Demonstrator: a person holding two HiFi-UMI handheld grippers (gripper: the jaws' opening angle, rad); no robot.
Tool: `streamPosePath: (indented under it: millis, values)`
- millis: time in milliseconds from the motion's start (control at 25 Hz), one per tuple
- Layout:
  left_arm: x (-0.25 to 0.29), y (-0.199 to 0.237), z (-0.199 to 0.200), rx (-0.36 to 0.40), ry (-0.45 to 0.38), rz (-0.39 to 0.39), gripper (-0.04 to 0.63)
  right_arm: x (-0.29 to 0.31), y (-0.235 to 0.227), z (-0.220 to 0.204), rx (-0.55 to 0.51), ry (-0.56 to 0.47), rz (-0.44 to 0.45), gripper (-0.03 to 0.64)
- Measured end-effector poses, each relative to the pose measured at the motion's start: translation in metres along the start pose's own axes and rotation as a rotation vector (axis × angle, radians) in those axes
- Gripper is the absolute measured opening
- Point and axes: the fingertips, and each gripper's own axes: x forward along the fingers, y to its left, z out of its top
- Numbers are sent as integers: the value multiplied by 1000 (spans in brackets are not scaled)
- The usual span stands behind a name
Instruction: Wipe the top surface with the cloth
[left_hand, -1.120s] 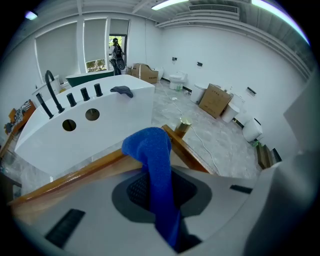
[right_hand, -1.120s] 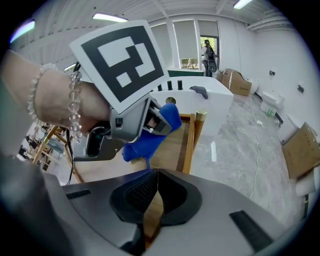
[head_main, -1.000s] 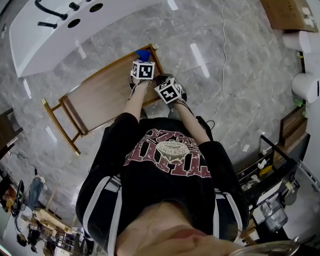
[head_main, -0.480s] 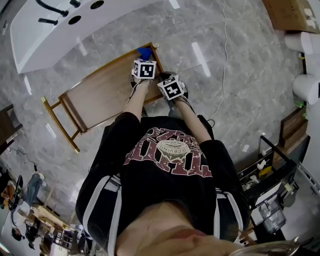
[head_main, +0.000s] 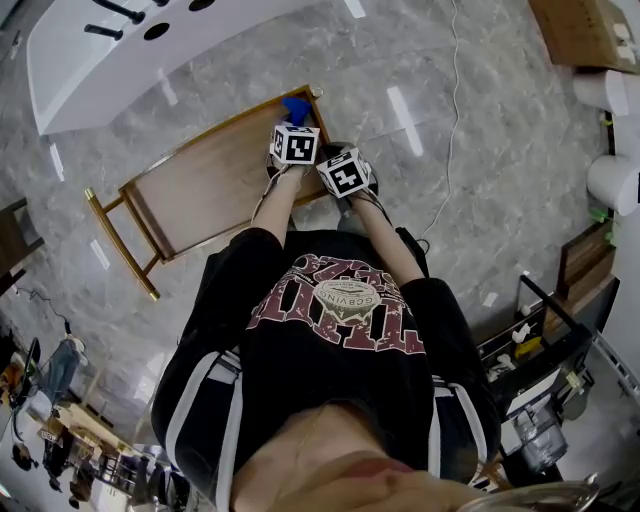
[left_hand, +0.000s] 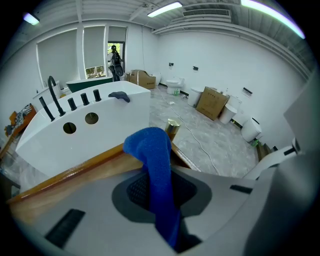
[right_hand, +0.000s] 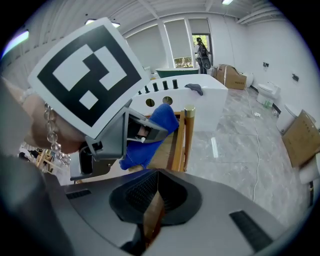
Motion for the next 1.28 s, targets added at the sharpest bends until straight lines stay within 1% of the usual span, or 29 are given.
streamPosePath:
  millis: [200, 520, 720, 1080, 1280]
  values:
    - [-2, -8, -7, -2, -1, -17, 100, -2, 1, -6, -17, 11, -9, 18]
    - [-9, -23, -21, -37, -3, -47, 100, -8, 0, -13, -32, 17, -24, 18]
    - [-8, -31, -27, -11, 7, -61, 100, -10, -3, -18, -26, 26, -32, 18]
    - [-19, -46, -46, -23, 5, -98, 98, -17, -3, -26, -5, 28, -48, 18]
    - [-19, -47, -48, -25, 1, -111, 100, -18, -4, -25, -26, 33, -61, 18]
